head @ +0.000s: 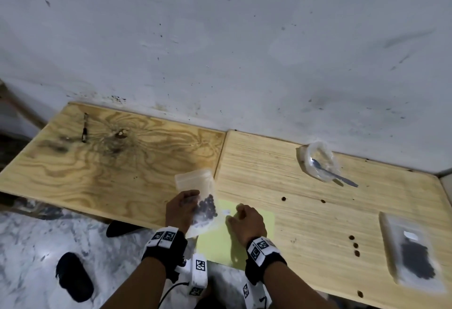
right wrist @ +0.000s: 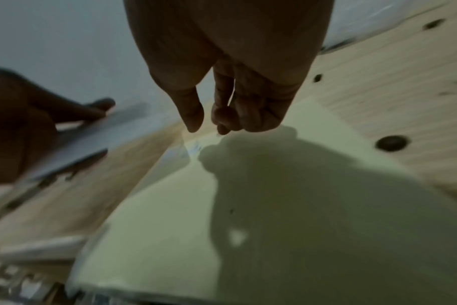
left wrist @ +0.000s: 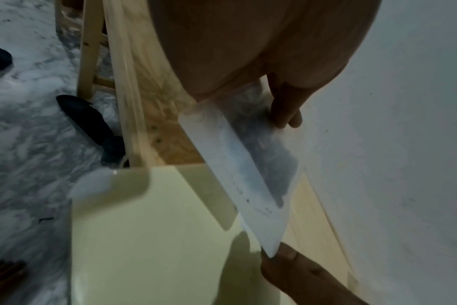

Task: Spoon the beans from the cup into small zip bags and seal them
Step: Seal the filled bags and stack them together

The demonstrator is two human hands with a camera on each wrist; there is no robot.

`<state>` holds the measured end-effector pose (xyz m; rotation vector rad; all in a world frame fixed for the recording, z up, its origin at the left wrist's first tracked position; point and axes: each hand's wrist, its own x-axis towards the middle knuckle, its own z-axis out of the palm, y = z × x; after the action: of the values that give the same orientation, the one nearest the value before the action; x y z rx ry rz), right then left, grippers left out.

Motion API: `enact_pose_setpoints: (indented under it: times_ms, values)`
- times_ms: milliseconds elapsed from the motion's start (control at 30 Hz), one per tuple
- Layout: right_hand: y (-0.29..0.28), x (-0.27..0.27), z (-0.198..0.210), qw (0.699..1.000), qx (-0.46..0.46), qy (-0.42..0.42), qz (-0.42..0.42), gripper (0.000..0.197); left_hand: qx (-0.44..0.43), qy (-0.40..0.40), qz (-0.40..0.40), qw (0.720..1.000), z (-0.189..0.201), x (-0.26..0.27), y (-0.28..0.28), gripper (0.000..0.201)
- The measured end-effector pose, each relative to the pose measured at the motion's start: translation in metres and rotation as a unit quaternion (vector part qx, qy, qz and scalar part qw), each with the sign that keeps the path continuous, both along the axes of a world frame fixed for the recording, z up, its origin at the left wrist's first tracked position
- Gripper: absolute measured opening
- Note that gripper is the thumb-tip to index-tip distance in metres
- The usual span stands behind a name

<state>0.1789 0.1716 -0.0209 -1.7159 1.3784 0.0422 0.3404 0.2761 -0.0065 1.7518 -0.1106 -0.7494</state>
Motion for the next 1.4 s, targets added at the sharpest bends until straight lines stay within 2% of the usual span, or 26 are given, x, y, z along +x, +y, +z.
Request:
enact_pose_setpoints:
  times_ms: [100,233,367,467,567,700,800,867,967,1067,1167,1300,1400]
  values:
    - [0.005,0.011,-0.006,0.999,-0.021,0.019,-0.023,0.036,0.000,-0.003,-0.005,1.000,-0.001,0.009,0.006,0.037]
    - [0.004,0.024,-0.004,0.998,-0.026,0.040,-0.037,0.011,-0.009,0.003,-0.004,1.000,0.005,0.013,0.010,0.030]
    - [-0.001,0.029,-0.003,0.998,-0.034,0.050,-0.006,0.020,-0.014,-0.005,-0.001,1.000,0.006,0.018,0.008,0.031]
    - [-0.008,0.024,-0.001,1.000,-0.004,0.000,0.019,0.020,-0.017,-0.010,0.003,1.000,0.006,0.019,0.005,0.036]
    - [-0.016,0.016,0.002,0.998,0.021,-0.061,-0.012,0.012,-0.005,-0.022,0.009,1.000,0.011,0.018,-0.001,0.036]
    - [-0.025,0.013,0.019,0.985,0.016,-0.160,-0.058,0.024,0.002,-0.030,0.012,0.999,0.017,0.008,-0.013,0.024]
    - [-0.029,0.018,0.040,0.978,0.004,-0.208,-0.019,0.021,0.006,-0.046,-0.026,0.999,0.019,-0.002,-0.020,0.030]
    - [-0.032,0.023,0.052,0.978,-0.020,-0.208,0.018,0.017,0.000,-0.049,-0.066,0.997,0.024,-0.011,-0.026,0.035]
    - [-0.033,0.026,0.062,0.980,-0.074,-0.176,0.059,0.022,-0.027,-0.042,-0.108,0.993,0.033,-0.025,-0.034,0.041]
    - [-0.032,0.024,0.068,0.986,-0.092,-0.128,0.059,0.013,-0.053,-0.033,-0.135,0.989,0.038,-0.038,-0.039,0.048]
    - [-0.029,0.016,0.075,0.990,-0.109,-0.087,0.030,0.014,-0.073,-0.013,-0.143,0.987,0.041,-0.050,-0.043,0.054]
    - [-0.023,0.006,0.077,0.989,-0.134,-0.067,-0.004,0.013,-0.081,0.015,-0.113,0.990,0.040,-0.058,-0.047,0.039]
    - [-0.020,-0.001,0.075,0.982,-0.152,-0.096,-0.055,0.029,-0.072,-0.015,-0.092,0.993,0.035,-0.063,-0.049,0.023]
